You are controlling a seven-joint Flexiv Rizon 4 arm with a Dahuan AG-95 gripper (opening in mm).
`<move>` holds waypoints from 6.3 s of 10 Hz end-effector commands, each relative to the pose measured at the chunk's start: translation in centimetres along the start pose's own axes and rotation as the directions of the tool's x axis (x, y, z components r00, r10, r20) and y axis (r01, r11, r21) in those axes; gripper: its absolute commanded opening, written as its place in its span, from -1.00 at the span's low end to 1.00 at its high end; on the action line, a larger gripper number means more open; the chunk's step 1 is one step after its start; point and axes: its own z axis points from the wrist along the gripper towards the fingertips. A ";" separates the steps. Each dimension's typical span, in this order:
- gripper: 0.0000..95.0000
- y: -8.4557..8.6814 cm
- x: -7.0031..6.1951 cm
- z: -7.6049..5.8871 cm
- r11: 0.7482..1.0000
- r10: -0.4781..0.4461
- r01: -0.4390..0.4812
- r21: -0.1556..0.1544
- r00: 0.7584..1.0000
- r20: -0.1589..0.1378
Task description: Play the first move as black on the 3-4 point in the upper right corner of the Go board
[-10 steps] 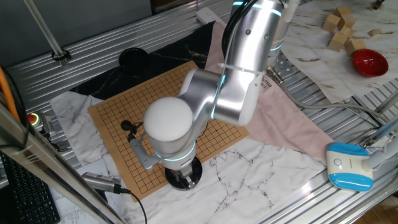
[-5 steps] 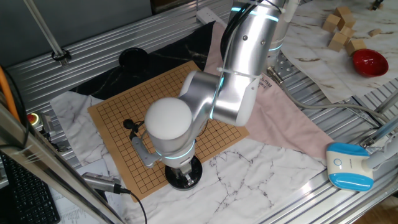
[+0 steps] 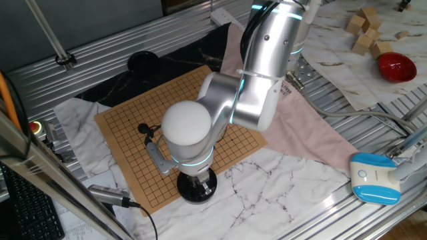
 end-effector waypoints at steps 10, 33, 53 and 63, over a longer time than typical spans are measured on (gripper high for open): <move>-0.60 -0.4 0.5 1.2 1.000 -0.028 0.028 -0.002 0.999 0.016; 0.20 -0.6 -1.4 1.1 0.994 -0.095 0.096 -0.046 0.995 0.015; -1.00 -1.4 -0.6 -0.6 0.995 -0.094 0.094 -0.046 0.995 -0.011; -0.60 -1.3 -0.4 1.1 0.993 -0.109 0.109 -0.041 0.994 -0.001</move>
